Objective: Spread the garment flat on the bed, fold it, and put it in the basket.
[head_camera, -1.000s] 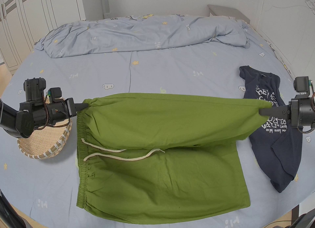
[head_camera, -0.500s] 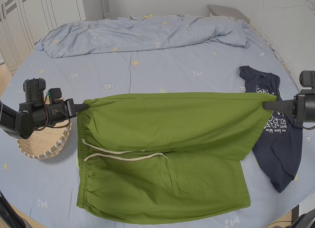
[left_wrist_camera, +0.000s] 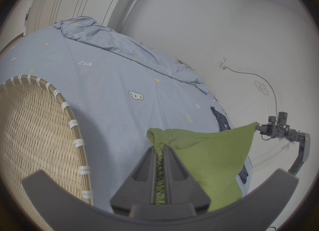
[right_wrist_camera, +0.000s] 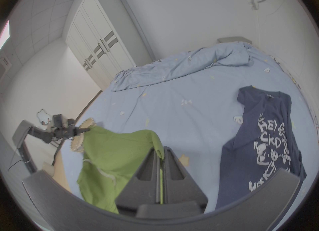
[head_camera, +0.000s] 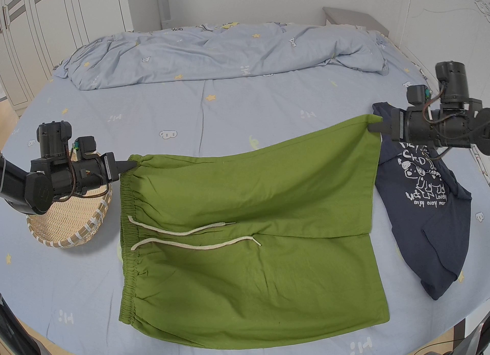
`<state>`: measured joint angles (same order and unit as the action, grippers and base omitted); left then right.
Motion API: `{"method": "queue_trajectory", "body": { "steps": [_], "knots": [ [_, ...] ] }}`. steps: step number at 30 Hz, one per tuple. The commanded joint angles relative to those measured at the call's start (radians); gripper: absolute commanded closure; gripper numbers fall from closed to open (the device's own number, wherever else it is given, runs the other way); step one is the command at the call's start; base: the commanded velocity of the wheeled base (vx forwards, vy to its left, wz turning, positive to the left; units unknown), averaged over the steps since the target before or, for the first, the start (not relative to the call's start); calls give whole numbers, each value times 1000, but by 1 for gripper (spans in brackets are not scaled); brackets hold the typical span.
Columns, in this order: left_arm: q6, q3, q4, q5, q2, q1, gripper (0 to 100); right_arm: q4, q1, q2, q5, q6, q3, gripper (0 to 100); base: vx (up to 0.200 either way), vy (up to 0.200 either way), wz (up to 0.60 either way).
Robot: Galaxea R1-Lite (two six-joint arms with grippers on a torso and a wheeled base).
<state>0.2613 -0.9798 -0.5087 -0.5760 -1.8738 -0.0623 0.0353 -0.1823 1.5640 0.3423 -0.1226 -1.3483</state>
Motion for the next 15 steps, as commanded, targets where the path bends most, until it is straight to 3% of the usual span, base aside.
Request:
{"method": "queue_trajectory", "body": {
  "steps": [1,8,15],
  "knots": [
    [-4,-23,-2,-1,-28,-7,100,-63,-12,217,-82,3,-140,100,0,0,0],
    [-4,-30,-2,-1,-36,-27,100,-91,-14,312,-118,6,-261,100,0,0,0],
    [-8,-33,-4,7,-41,-27,100,38,-14,396,-125,26,-460,100,0,0,0]
  ]
}}
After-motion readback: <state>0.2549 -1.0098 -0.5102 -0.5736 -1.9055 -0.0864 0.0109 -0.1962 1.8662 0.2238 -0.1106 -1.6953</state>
